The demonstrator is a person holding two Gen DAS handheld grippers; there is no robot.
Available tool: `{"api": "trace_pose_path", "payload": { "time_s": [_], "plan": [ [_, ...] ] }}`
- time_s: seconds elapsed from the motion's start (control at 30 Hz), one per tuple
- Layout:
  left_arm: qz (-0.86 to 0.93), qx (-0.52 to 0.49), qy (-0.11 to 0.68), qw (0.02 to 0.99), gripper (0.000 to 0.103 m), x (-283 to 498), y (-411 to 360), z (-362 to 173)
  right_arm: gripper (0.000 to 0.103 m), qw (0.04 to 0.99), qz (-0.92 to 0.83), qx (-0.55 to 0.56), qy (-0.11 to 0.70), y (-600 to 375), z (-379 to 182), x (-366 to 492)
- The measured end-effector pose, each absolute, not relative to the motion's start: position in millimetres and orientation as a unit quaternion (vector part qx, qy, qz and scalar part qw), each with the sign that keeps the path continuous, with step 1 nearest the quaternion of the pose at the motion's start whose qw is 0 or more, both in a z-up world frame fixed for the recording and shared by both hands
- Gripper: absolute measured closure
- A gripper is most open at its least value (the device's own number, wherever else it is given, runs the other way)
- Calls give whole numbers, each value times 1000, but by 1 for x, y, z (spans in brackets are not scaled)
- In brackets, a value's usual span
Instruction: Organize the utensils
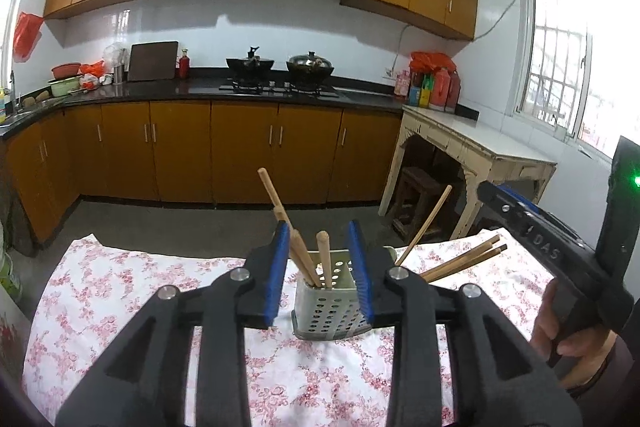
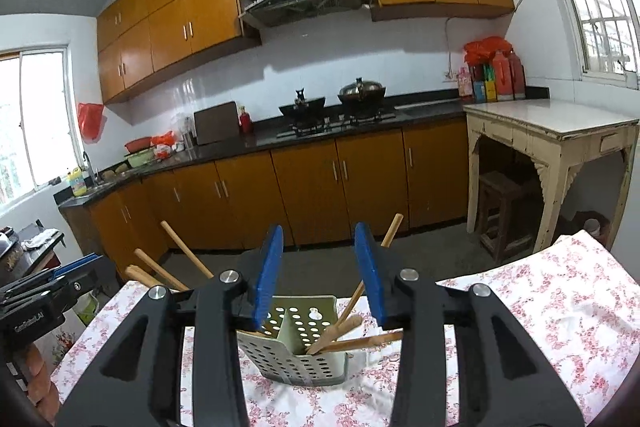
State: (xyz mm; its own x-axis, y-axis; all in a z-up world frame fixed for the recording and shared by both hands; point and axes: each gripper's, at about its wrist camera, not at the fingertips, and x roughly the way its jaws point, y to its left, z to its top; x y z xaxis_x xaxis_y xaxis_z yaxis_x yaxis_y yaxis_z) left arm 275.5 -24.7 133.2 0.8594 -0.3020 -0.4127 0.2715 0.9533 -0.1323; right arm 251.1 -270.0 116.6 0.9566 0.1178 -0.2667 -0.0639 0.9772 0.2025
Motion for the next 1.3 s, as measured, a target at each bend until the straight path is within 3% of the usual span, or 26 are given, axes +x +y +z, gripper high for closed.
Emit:
{"api": "trace_pose_path", "payload": {
  "time_s": [0.2,0.5,0.77,1.0,1.3],
  "plan": [
    [-137,-31,200,970,63,236,-9,137,61,986,55,100,121,-274,128,211],
    [-112,-1,181,977,43,148,3,103,41,983,72,84,146,-261,85,137],
    [-92,15,176,980,20,79,4,56,5,986,75,42,140,-240,41,73],
    [-82,25,171,982,7,37,5,29,2,986,75,45,141,-240,19,43],
    [-62,28,189,980,4,18,7,1,2,981,72,41,176,-239,-20,17]
  ]
}}
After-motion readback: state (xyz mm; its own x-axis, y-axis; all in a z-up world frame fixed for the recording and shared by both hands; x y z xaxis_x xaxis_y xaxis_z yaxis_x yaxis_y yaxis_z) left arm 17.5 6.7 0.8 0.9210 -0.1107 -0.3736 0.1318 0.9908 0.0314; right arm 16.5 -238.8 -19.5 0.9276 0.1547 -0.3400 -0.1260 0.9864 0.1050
